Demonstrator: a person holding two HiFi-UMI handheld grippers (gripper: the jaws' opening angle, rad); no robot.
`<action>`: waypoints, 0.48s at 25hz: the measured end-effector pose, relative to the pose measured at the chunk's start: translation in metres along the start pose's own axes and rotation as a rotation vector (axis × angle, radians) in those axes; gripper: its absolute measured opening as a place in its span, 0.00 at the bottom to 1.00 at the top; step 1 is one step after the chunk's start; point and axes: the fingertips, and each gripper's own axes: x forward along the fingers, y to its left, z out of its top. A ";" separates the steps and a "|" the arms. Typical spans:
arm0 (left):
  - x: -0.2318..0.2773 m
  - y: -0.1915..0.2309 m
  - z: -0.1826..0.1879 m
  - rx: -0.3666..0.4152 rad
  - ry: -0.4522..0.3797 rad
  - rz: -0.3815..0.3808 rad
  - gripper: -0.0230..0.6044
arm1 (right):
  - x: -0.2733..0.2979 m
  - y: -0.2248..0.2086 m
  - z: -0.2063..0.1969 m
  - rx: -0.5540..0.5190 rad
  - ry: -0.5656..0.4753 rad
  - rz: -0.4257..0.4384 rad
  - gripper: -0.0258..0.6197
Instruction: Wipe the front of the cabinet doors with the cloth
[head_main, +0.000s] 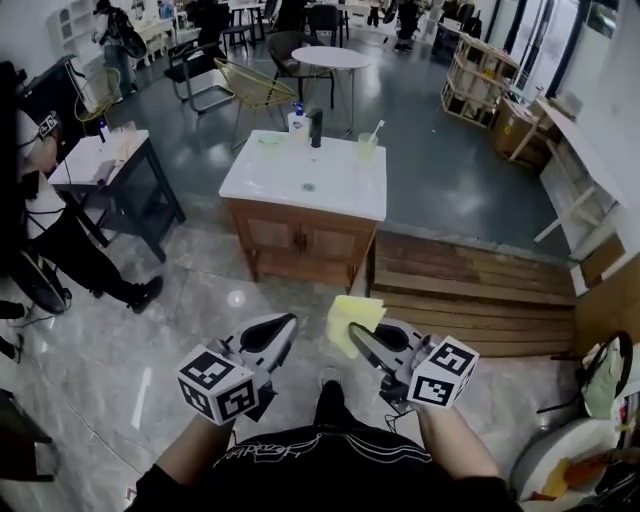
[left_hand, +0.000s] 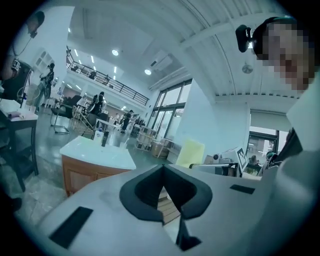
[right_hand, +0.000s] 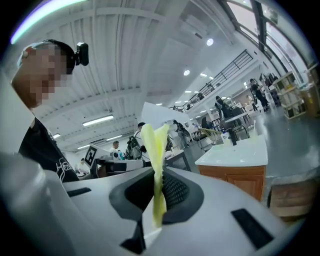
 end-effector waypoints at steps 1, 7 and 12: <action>-0.010 -0.010 0.007 0.010 -0.012 -0.006 0.05 | -0.006 0.014 0.005 -0.020 -0.005 0.000 0.10; -0.050 -0.053 0.033 0.062 -0.051 -0.027 0.05 | -0.029 0.081 0.034 0.031 -0.088 0.117 0.10; -0.057 -0.084 0.035 0.086 -0.074 -0.021 0.05 | -0.046 0.096 0.027 -0.025 -0.043 0.133 0.10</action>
